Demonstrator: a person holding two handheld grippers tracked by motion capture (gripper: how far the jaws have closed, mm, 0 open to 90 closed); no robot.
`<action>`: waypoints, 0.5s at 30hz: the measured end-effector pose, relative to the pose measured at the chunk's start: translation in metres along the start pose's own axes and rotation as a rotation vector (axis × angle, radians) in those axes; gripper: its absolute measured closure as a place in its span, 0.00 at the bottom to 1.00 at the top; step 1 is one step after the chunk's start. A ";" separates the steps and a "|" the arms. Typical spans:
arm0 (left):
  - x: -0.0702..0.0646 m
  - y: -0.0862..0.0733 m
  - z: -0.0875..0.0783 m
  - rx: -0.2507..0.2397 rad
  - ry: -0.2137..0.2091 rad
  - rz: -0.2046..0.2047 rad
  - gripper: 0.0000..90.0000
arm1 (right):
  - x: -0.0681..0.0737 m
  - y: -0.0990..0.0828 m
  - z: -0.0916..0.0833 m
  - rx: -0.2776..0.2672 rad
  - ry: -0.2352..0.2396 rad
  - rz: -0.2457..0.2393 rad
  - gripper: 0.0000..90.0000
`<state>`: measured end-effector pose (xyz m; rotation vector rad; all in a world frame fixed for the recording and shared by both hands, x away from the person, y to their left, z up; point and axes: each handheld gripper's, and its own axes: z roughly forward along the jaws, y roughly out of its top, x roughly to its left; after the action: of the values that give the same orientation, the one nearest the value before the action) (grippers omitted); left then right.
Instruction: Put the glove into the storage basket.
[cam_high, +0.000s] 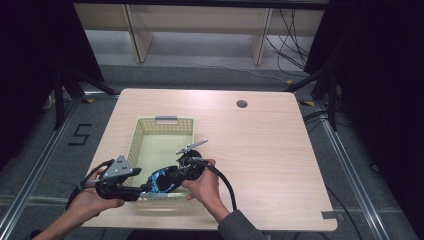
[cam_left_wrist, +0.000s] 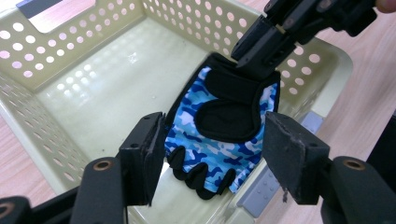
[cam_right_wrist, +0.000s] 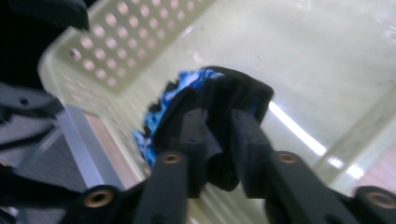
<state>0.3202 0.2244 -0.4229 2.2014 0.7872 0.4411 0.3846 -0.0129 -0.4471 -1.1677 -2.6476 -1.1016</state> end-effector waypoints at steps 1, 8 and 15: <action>0.000 0.000 0.000 0.000 0.000 0.000 0.43 | 0.000 0.000 0.000 0.000 0.000 0.000 0.80; -0.003 -0.001 -0.005 -0.038 -0.011 -0.032 0.41 | 0.001 0.007 -0.012 -0.042 -0.044 -0.053 0.59; -0.004 -0.001 -0.007 -0.055 -0.003 -0.045 0.38 | -0.004 0.010 -0.025 -0.087 -0.037 -0.045 0.55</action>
<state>0.3131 0.2266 -0.4191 2.1286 0.8118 0.4325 0.3887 -0.0264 -0.4244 -1.1590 -2.6915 -1.2267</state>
